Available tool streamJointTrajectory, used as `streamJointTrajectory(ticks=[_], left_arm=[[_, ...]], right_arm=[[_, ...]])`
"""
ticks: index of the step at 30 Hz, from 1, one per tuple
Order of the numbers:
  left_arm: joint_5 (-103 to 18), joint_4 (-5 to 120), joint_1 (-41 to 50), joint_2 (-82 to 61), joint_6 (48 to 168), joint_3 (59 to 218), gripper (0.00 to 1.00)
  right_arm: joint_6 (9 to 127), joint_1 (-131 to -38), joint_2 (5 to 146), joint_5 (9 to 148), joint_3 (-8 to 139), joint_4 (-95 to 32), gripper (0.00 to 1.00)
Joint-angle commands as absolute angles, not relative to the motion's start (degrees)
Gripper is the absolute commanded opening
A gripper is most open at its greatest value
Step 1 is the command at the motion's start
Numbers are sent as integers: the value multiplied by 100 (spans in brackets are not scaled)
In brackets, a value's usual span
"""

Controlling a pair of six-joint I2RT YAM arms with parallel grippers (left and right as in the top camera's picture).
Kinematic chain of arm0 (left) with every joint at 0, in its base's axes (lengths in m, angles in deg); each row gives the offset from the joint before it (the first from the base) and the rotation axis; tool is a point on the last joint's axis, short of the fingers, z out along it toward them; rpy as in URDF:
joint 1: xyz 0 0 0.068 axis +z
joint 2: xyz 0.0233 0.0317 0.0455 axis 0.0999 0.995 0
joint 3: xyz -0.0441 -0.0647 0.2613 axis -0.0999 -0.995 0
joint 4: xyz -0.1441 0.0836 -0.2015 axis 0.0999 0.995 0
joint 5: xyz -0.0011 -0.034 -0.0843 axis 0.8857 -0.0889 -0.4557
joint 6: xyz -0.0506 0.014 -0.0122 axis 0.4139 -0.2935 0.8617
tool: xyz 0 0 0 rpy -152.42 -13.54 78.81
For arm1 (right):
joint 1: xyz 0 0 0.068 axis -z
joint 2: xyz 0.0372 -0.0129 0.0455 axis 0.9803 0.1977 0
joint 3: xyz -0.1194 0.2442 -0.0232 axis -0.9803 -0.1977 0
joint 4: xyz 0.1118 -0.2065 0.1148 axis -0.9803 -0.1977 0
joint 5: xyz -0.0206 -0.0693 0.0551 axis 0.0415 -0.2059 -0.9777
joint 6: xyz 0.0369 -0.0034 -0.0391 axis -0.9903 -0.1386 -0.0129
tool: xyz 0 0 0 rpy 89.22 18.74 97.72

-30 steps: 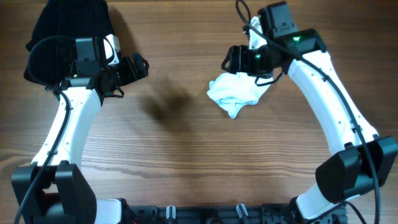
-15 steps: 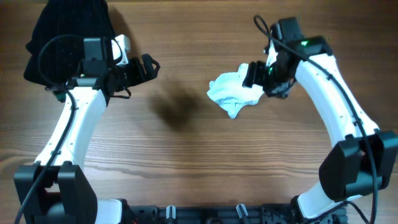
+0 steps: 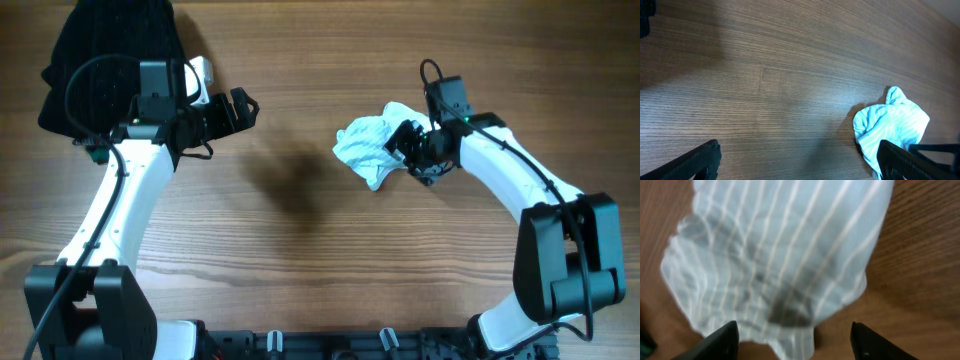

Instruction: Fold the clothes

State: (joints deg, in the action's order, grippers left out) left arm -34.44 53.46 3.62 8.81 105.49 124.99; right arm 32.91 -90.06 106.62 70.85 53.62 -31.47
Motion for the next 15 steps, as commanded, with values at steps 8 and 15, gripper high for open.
streamJointTrajectory(ticks=[8, 15], left_arm=[[-3394, 5367, 360, 903, 10534, 12614, 100], [-3394, 5370, 360, 903, 10534, 12614, 99]], right_arm=[[2766, -9008, 10646, 7382, 4444, -2277, 69], [2873, -9008, 10675, 7771, 4444, -1857, 62]])
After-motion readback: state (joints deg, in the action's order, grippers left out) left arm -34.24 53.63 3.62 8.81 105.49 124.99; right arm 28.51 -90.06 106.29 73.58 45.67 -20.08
